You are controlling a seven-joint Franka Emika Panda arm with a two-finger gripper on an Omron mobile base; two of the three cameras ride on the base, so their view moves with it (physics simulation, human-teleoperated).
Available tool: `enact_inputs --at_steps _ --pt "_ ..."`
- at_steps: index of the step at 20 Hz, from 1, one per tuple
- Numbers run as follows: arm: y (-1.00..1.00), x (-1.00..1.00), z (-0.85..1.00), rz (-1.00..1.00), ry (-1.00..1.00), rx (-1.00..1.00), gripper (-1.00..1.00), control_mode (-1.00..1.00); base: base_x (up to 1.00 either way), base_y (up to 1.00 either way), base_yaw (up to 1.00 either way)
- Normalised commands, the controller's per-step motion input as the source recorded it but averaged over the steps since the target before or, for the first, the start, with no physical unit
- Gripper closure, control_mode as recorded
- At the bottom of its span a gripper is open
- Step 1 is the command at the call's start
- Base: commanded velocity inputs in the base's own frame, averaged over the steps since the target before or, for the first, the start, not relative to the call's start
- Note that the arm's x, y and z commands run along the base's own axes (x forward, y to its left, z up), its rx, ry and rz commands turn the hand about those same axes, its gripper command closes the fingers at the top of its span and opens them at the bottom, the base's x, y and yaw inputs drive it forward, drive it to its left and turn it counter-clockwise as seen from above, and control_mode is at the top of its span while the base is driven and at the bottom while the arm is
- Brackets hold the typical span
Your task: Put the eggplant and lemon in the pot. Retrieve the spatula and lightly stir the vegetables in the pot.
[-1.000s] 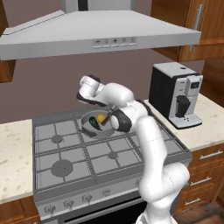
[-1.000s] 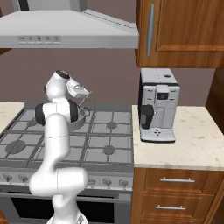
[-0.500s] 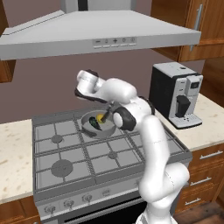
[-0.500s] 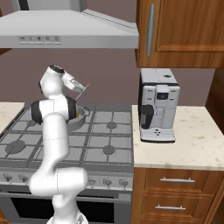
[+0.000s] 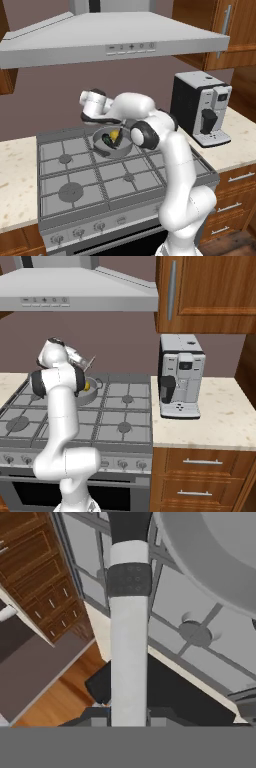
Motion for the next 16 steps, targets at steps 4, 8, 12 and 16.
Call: enact_inputs --at_steps 4,8,12,16 --pt "0.44 0.39 -0.22 0.07 0.01 -0.06 1.00 -1.00 0.00 0.00 0.00" --pt "0.12 0.38 -0.03 0.01 0.00 -0.06 1.00 -1.00 0.00 0.00 0.00" --pt "0.00 0.38 -0.15 -0.02 0.00 -0.14 1.00 -1.00 0.00 0.00 0.00" --pt "-0.04 0.27 -0.23 -0.09 0.00 -0.16 1.00 -1.00 0.00 0.00 0.00"
